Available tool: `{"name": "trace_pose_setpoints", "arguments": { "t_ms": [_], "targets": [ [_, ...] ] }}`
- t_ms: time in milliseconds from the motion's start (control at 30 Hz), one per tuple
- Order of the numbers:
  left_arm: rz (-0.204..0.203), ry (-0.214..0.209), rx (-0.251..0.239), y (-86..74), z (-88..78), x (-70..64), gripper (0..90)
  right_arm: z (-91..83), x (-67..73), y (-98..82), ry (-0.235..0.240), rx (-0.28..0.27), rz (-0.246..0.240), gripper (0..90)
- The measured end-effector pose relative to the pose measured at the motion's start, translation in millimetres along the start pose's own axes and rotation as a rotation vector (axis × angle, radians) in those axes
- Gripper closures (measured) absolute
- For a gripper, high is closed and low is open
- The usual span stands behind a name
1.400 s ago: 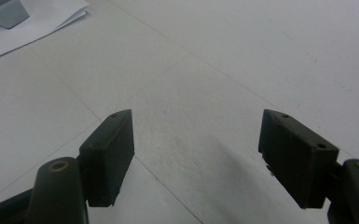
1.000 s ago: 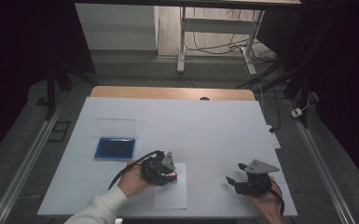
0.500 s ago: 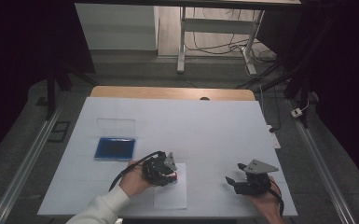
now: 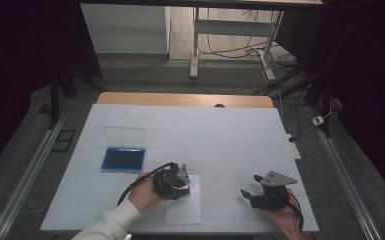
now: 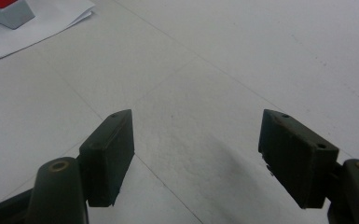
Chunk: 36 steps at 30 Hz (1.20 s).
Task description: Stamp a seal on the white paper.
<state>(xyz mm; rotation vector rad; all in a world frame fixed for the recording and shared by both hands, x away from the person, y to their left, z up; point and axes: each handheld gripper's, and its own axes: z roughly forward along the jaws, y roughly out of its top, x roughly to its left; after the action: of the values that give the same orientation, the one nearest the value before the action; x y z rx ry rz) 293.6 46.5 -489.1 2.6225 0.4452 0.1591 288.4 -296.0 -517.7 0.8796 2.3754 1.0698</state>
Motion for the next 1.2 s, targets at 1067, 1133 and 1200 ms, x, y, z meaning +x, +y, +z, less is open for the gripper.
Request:
{"name": "trace_pose_setpoints", "arguments": {
  "t_ms": [1067, 1133, 1200],
  "targets": [
    [-0.001, 0.017, -0.011, 0.1, -1.5, -2.2, 70.6, -2.7, 0.3, 1.2, -0.005, -0.008, 0.001, 26.3],
    [-0.007, 0.012, -0.024, -0.8, -3.8, -1.5, 70.5, -2.4, 0.2, 0.8, -0.008, -0.011, 0.002, 26.3],
    [-0.008, 0.012, -0.027, -1.3, -3.7, -1.3, 70.5, -2.5, 0.0, 0.7, -0.008, -0.011, 0.003, 26.3]
  ]
}}
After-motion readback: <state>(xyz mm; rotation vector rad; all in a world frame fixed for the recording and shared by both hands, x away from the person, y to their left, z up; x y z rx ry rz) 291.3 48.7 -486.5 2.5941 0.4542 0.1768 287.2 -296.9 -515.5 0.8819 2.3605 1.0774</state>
